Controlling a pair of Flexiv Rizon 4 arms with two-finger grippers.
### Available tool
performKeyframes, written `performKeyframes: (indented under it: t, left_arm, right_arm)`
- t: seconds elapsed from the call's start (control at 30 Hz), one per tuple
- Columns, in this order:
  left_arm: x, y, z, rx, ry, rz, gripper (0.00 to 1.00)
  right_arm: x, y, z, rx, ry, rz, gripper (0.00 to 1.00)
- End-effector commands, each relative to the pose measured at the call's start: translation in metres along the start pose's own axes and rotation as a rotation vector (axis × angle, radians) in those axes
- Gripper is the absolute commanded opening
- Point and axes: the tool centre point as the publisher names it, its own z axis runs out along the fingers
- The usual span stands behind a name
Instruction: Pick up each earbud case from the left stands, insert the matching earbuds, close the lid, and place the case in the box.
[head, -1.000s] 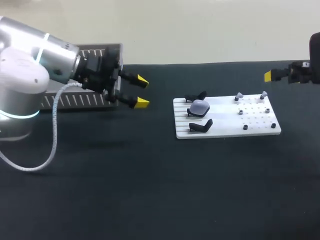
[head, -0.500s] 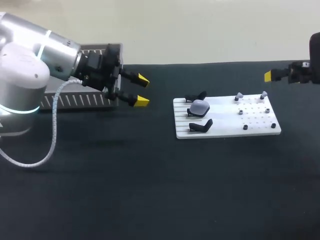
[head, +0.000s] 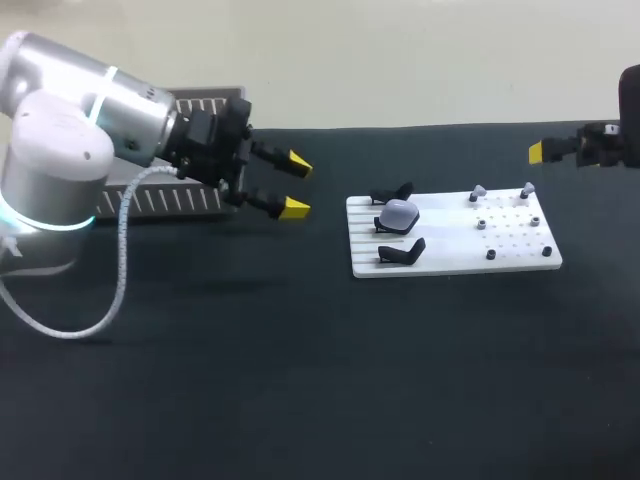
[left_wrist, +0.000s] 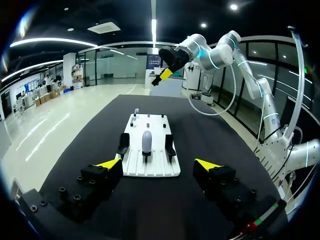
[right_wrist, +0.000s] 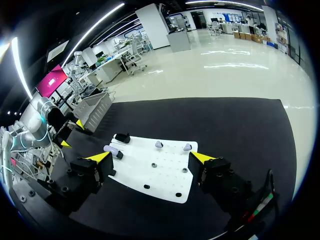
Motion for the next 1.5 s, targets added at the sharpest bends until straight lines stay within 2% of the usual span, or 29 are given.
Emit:
performKeyframes:
  t: [0.03, 0.3, 0.57, 0.77, 0.8, 1.0, 1.1, 1.2, 1.3, 1.5]
  left_arm:
    - [0.005, 0.019, 0.019, 0.045, -0.014, 0.001, 1.0]
    - [0.008, 0.026, 0.038, 0.073, -0.011, -0.014, 1.0]
    - [0.009, 0.021, 0.058, 0.092, -0.035, -0.028, 1.0]
    - [0.007, 0.015, 0.063, 0.09, -0.009, -0.025, 1.0]
    - [0.007, 0.014, 0.064, 0.089, -0.008, -0.024, 0.95]
    - [0.008, 0.013, 0.07, 0.076, 0.016, -0.039, 0.82]
    - [0.008, 0.014, 0.074, 0.073, 0.029, -0.04, 0.69]
    - [0.009, 0.016, 0.079, 0.073, 0.041, -0.042, 0.67]
    - [0.009, 0.018, 0.085, 0.077, 0.052, -0.04, 0.6]
    - [0.01, 0.021, 0.094, 0.083, 0.062, -0.043, 0.59]
  right_arm:
    - [0.0, 0.0, 0.0, 0.001, 0.0, -0.001, 1.0]
    - [0.0, 0.0, 0.0, 0.001, 0.0, -0.001, 1.0]
    - [0.0, 0.0, 0.0, 0.001, 0.0, -0.001, 1.0]
    - [0.0, 0.0, 0.0, 0.001, 0.0, -0.001, 1.0]
    - [0.0, 0.0, 0.0, 0.001, 0.0, -0.001, 1.0]
    - [0.0, 0.0, 0.0, 0.001, 0.0, -0.001, 1.0]
    - [0.0, 0.0, 0.0, 0.001, 0.0, -0.001, 1.0]
    - [0.0, 0.0, 0.0, 0.001, 0.0, -0.001, 1.0]
    - [0.0, 0.0, 0.0, 0.001, 0.0, -0.001, 1.0]
    - [0.0, 0.0, 0.0, 0.001, 0.0, -0.001, 1.0]
